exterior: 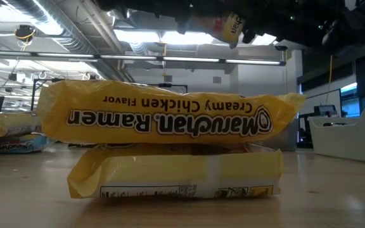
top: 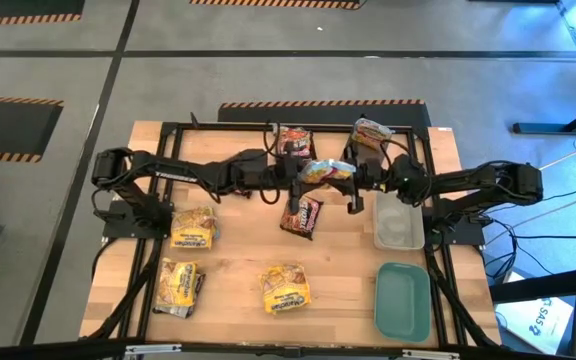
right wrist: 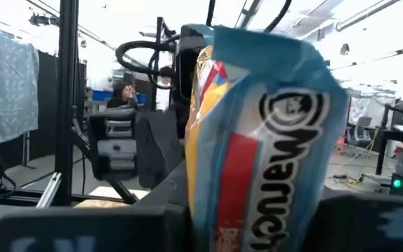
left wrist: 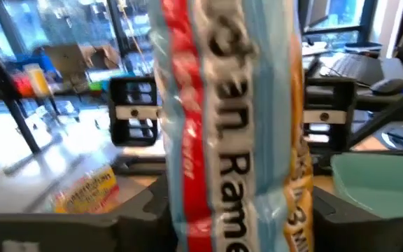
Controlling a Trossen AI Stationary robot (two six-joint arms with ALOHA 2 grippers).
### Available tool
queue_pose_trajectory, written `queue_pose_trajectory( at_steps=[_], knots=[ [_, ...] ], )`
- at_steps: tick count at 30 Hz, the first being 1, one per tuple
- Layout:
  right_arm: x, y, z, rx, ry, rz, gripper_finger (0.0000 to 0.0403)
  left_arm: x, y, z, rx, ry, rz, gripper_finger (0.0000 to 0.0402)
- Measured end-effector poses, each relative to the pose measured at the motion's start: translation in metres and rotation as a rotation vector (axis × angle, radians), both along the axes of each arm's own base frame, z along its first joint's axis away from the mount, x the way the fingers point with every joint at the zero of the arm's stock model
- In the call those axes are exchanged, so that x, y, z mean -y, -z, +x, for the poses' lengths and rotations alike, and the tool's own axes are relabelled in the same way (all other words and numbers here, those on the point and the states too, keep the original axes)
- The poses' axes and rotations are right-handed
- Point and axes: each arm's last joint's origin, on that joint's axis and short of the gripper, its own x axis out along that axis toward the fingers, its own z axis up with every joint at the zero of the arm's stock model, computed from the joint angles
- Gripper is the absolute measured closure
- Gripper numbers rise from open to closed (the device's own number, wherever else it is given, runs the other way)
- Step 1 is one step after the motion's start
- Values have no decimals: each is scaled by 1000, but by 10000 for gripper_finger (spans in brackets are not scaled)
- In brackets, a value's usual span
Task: Sort Maruchan noodles
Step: Put the blue noodle pack into the black bin
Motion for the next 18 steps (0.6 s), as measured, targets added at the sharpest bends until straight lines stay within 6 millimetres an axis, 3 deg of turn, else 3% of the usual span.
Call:
queue_pose_trajectory(
  at_steps=[6, 9, 14, 18],
  knots=[
    [1, -2, -3, -20, 61, -16, 308, 2, -28, -38, -120, -9, -29, 203],
    [2, -6, -5, -81, 120, -41, 316, 4, -30, -60, -255, -34, -41, 201],
    [8, -28, -6, -370, 348, -113, 315, 6, -13, -74, -451, -69, -107, 204],
    [20, -48, -7, -677, 577, -163, 310, 11, 16, -72, -423, -29, -113, 205]
  ],
)
